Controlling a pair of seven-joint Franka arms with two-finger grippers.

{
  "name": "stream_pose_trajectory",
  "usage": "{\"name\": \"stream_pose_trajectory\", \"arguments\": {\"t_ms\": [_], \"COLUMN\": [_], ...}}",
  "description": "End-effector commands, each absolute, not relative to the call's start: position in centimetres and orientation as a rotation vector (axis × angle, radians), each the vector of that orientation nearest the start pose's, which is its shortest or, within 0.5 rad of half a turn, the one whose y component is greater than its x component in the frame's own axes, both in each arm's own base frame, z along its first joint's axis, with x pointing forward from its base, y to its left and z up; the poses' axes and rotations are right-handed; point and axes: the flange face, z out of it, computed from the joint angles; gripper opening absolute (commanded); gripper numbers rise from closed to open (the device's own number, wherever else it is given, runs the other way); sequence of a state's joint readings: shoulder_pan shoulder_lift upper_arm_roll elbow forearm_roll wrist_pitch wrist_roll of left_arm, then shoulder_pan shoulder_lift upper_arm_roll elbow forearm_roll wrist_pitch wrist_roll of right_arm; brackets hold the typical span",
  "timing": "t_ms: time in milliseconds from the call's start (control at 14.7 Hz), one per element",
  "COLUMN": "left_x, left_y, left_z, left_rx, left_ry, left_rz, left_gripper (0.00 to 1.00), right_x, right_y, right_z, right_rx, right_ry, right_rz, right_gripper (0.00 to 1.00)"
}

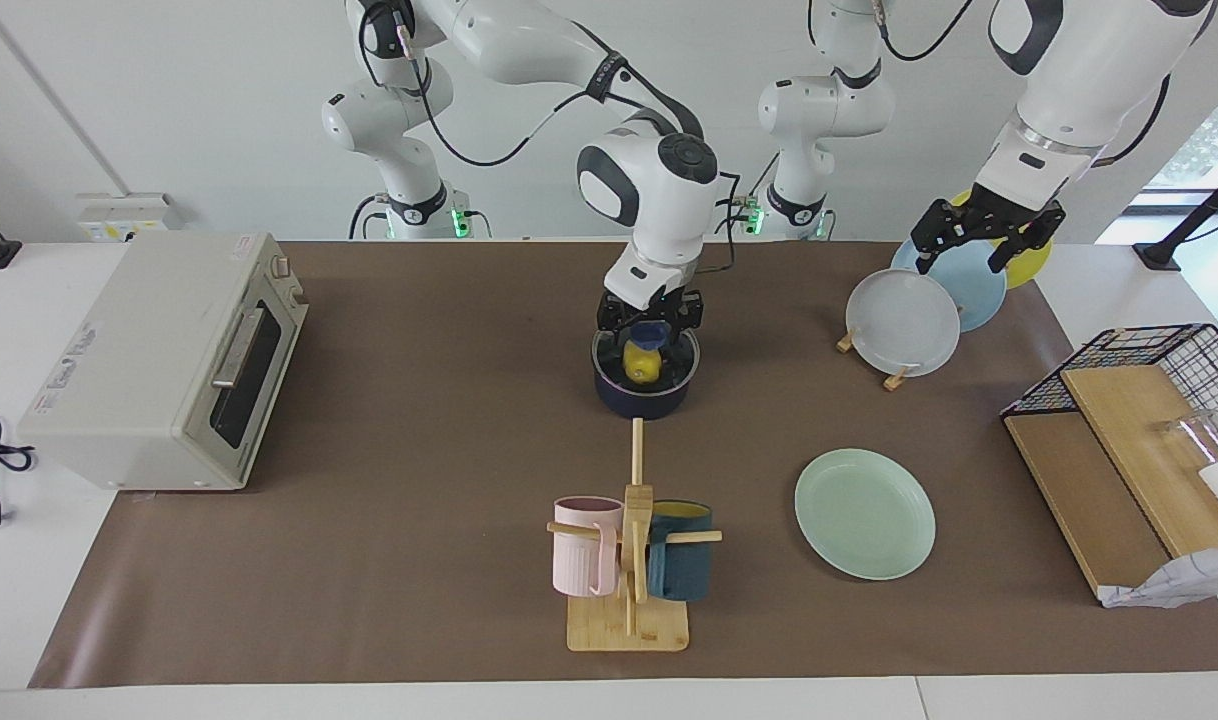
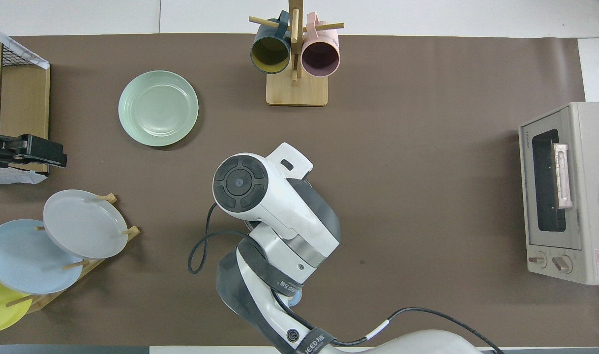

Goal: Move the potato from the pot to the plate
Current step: 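Grasp the lid's blue knob with the right gripper and lift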

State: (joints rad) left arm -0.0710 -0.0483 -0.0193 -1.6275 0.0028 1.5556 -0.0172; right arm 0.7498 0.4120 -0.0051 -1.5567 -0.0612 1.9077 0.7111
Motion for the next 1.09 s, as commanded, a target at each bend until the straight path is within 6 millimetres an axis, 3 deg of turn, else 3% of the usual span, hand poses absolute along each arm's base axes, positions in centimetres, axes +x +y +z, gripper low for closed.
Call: {"name": "stream_pose_trajectory", "arguments": {"t_ms": [0,136,545,682,818,1023], "left_x": [53.1,53.1,53.1,53.1,53.1,53.1], "left_y": [-4.5,-4.5,-4.5,-4.5,-4.5,-4.5], "left_z": [62.4,62.4,62.4,62.4,62.4,62.4], "left_rx": [-3.116,-3.116,-3.116,-3.116,-3.116,-3.116], "left_ry": [0.112,0.112,0.112,0.110,0.112,0.110], "left_rz": [0.046,0.046,0.046,0.046,0.046,0.044], "left_gripper": [1.00,1.00,1.00,1.00,1.00,1.00], "right_x": [48.7,48.6,48.6,49.0,49.9,52.1], "right_y": [44.7,44.8,45.1,44.9,44.5,41.5], "right_z": [40.8,40.8,41.2,42.1,44.5,47.8], "right_rx": [-3.211,-3.211,-3.204,-3.200,-3.197,-3.203], "right_ry": [-0.040,-0.042,-0.053,-0.052,-0.035,-0.123], "right_rz": [-0.006,-0.003,-0.010,-0.020,-0.028,-0.012], "right_gripper": [0.96,0.90,0.44,0.43,0.43,0.43]}}
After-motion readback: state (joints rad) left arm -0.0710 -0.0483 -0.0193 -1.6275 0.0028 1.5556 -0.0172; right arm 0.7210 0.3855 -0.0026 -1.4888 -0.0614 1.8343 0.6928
